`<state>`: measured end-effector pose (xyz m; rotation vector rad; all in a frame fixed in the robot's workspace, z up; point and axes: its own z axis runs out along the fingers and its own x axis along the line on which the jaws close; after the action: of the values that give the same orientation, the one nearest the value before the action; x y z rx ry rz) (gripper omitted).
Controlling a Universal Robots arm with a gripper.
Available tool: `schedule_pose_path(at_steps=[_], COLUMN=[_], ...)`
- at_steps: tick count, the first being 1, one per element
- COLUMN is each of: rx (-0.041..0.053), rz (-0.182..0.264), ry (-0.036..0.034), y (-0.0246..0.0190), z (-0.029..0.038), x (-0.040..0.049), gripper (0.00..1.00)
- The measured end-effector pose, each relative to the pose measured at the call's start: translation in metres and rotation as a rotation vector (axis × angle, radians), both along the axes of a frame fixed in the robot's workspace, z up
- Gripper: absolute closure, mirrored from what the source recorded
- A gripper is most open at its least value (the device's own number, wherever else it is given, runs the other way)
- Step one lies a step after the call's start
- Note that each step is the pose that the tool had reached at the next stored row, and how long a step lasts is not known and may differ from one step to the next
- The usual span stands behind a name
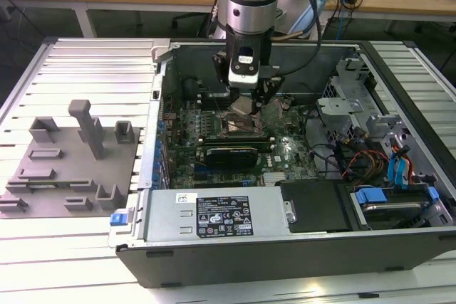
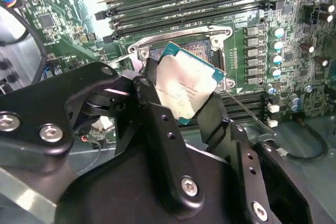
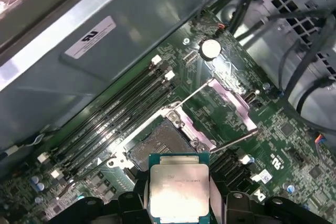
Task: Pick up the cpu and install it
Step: 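Place the cpu into insertion slot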
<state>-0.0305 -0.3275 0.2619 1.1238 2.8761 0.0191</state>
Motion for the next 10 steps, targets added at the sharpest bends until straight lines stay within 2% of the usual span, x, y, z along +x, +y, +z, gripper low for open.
schedule_pose_path(at_steps=[10], rx=[0.0001], rz=[-0.143], ry=[-0.0001], y=[0.0000], z=[-0.0003], x=[0.0000], gripper=[0.45])
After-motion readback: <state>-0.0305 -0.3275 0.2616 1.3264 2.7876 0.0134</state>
